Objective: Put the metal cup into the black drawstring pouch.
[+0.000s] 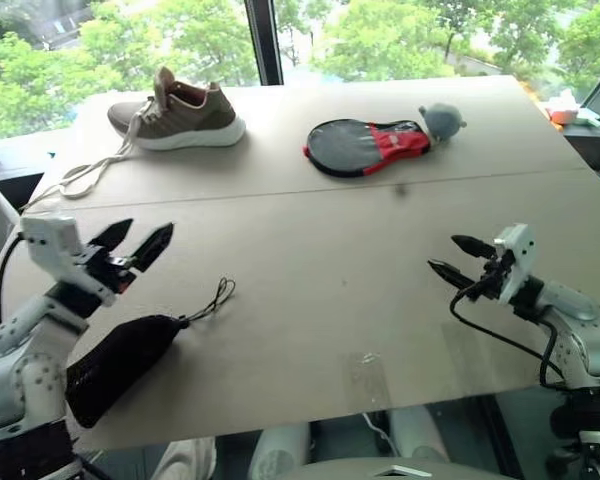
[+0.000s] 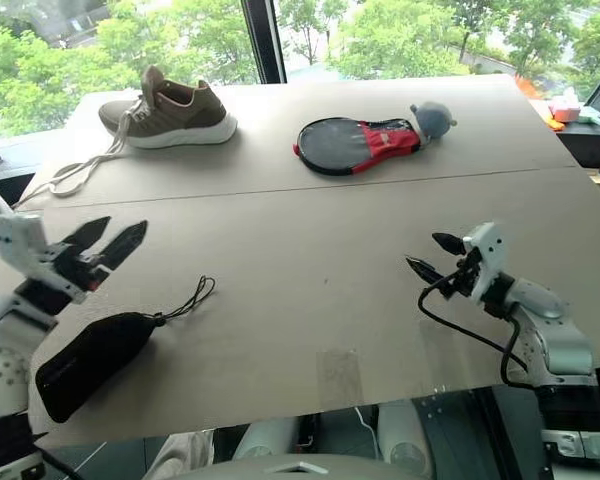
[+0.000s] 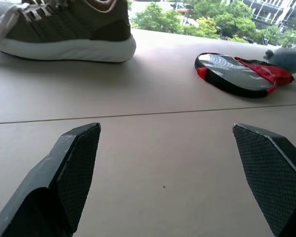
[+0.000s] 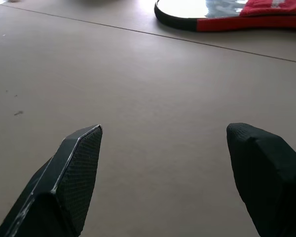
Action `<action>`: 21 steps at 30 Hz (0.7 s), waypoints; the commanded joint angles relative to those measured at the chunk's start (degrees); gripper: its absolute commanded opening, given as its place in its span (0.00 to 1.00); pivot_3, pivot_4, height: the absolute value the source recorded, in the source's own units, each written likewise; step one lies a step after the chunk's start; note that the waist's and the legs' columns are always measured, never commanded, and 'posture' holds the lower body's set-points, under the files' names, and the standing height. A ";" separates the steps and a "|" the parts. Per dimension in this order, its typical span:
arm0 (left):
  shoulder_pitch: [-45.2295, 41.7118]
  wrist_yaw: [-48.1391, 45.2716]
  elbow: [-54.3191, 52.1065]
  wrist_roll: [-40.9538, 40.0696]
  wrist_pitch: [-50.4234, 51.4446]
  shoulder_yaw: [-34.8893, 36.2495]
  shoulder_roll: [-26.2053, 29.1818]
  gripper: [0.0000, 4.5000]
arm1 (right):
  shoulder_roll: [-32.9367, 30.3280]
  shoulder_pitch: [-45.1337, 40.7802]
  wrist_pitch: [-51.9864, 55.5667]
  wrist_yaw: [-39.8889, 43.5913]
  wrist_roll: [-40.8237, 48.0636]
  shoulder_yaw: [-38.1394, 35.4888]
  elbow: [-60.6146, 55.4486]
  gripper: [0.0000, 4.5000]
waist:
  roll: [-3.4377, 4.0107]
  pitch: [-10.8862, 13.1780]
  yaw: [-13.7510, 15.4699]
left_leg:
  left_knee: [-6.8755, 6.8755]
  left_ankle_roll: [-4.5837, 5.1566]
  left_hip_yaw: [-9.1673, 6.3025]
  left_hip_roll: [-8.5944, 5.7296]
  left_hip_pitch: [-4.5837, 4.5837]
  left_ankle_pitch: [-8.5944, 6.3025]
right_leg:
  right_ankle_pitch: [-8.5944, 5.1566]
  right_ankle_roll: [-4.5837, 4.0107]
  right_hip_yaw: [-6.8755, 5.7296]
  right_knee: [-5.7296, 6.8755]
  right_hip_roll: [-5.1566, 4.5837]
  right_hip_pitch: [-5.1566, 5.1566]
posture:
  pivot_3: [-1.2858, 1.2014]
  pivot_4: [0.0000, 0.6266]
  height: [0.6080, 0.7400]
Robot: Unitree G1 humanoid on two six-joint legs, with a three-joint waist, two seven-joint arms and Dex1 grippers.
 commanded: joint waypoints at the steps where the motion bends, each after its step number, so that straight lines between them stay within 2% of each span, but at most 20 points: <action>1: 9.32 -6.53 -0.10 -0.15 -2.07 6.64 1.59 0.99 | -0.06 -1.22 -1.93 1.05 1.22 -2.29 -0.11 0.90 | 0.00 0.00 -0.19 | -0.01 0.00 0.02 0.02 0.02 0.00 | -0.01 0.00 0.01 0.00 0.01 0.00 | 0.52 0.24 1.00; 5: 19.39 -10.15 1.67 -0.57 -4.86 10.66 -1.33 0.99 | 0.97 -2.05 -2.23 1.27 0.70 -1.68 1.07 0.90 | 0.00 -0.01 0.24 | -0.05 0.00 0.15 0.07 0.06 -0.01 | -0.12 -0.17 0.07 -0.02 0.02 -0.01 | 0.52 0.24 1.00; 7: 21.93 -8.72 2.63 3.32 -10.15 9.42 -4.74 0.99 | 1.61 -2.37 -2.26 1.14 0.52 -1.32 1.26 0.90 | -0.05 -0.06 0.80 | 0.00 0.01 0.13 0.08 0.05 -0.01 | -0.13 -0.16 0.02 -0.02 -0.01 0.01 | 0.52 0.24 1.00; 11: 22.29 -0.71 6.13 9.25 -18.96 9.89 -11.14 0.99 | 2.13 -2.88 -2.25 1.06 0.07 -1.06 1.30 0.90 | -0.21 -0.17 1.82 | 0.05 0.01 0.12 0.06 0.08 -0.02 | -0.13 -0.16 0.01 -0.03 -0.08 0.02 | 0.52 0.24 1.00; 13: 22.77 0.28 7.55 8.74 -20.30 10.39 -13.06 0.99 | 2.04 -3.10 -2.21 0.92 -0.03 -1.28 1.27 0.90 | -0.27 -0.21 1.89 | 0.05 0.00 0.08 0.07 0.07 -0.02 | -0.12 -0.17 -0.01 -0.03 -0.07 0.02 | 0.52 0.24 1.00; 18: 24.73 -0.98 9.90 5.84 -20.72 11.60 -13.27 0.99 | 1.47 -3.04 -1.76 0.79 0.01 -1.80 0.83 0.90 | -0.34 -0.26 1.79 | 0.04 0.01 0.09 0.08 -0.01 -0.03 | -0.12 -0.19 0.00 -0.04 -0.12 0.00 | 0.52 0.24 1.00; 21: 28.97 -7.85 11.95 1.92 -17.99 12.39 -11.69 0.99 | 1.44 -2.77 -1.64 0.39 -0.08 -1.91 0.43 0.90 | -0.37 -0.28 1.73 | 0.04 0.02 0.09 0.12 0.00 -0.03 | -0.13 -0.19 0.00 -0.03 -0.14 -0.01 | 0.52 0.24 1.00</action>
